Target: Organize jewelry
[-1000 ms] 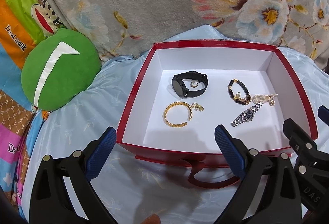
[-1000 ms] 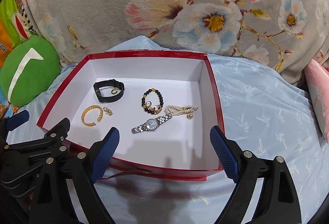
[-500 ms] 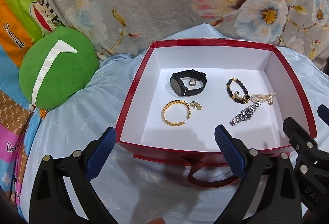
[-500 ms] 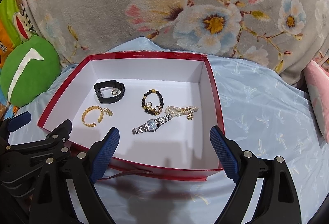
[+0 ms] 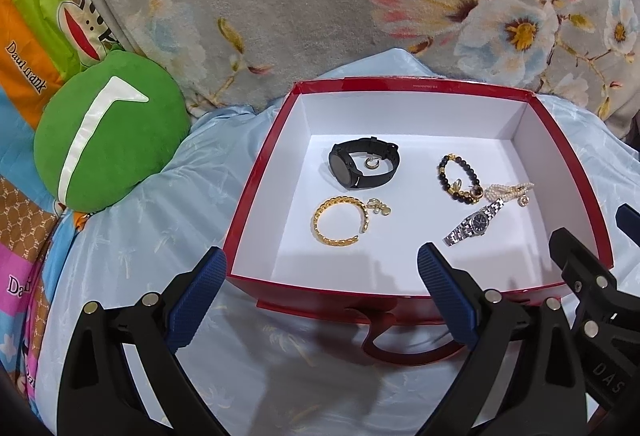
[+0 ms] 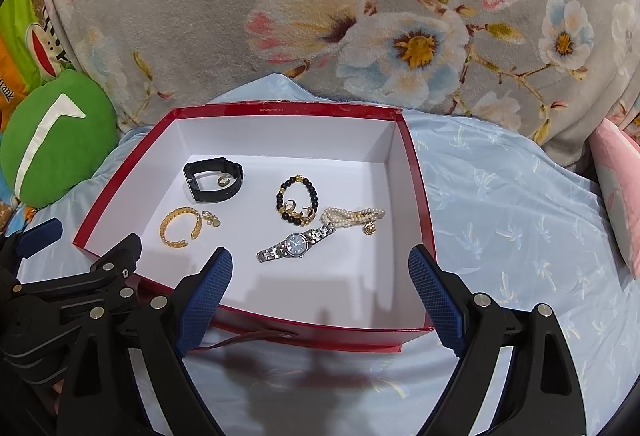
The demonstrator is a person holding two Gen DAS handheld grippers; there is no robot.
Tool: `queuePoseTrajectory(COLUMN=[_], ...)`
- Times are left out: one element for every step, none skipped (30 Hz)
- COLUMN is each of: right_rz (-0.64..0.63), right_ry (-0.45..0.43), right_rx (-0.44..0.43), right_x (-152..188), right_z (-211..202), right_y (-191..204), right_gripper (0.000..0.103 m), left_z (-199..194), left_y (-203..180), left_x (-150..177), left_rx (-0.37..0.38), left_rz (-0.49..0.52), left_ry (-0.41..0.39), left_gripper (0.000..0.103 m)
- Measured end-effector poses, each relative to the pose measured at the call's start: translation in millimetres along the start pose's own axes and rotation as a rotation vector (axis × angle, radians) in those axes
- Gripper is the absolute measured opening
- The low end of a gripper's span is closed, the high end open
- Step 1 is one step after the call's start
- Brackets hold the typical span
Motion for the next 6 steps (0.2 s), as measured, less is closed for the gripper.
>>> queuePoseTrajectory(right_rz=[0.001, 0.002, 0.002, 0.001, 0.001, 0.004], right_ry=[-0.002, -0.005, -0.008, -0.011, -0.014, -0.015], right_rx=[0.0, 0.001, 0.002, 0.004, 0.006, 0.007], right_x=[-0.3, -0.8, -1.6, -2.2, -1.8, -2.3], right_z=[-1.1, -2.0, -2.3, -2.5, -3.5, -3.5], right_y=[0.0, -0.2, -0.8, -1.0, -0.3, -0.8], right_gripper=[0.087, 0.087, 0.087, 0.087, 0.087, 0.087], left_z=[-0.9, -1.8, -2.6, -2.9, -3.3, -3.8], left_y=[0.2, 0.3, -0.8, -0.9, -0.9, -0.4], left_x=[-0.6, -1.2, -1.7, -2.4, -2.8, -2.9], left_rx=[-0.003, -0.008, -0.013, -0.015, -0.016, -0.014], left_rz=[-0.003, -0.001, 0.007, 0.012, 0.013, 0.009], left_ry=[-0.005, -0.011, -0.017, -0.019, -0.021, -0.022], left_gripper=[0.094, 0.094, 0.094, 0.094, 0.094, 0.094])
Point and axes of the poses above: each gripper's, at about its wrist camera, not at the fingertips, and z roughly the way its jaws point, y to its left, x to its underside, the point moved 2 cm from there along z, roughly the way its jaws point, and after that the axes turned 15 degrees about x, right-handed, at the moved point
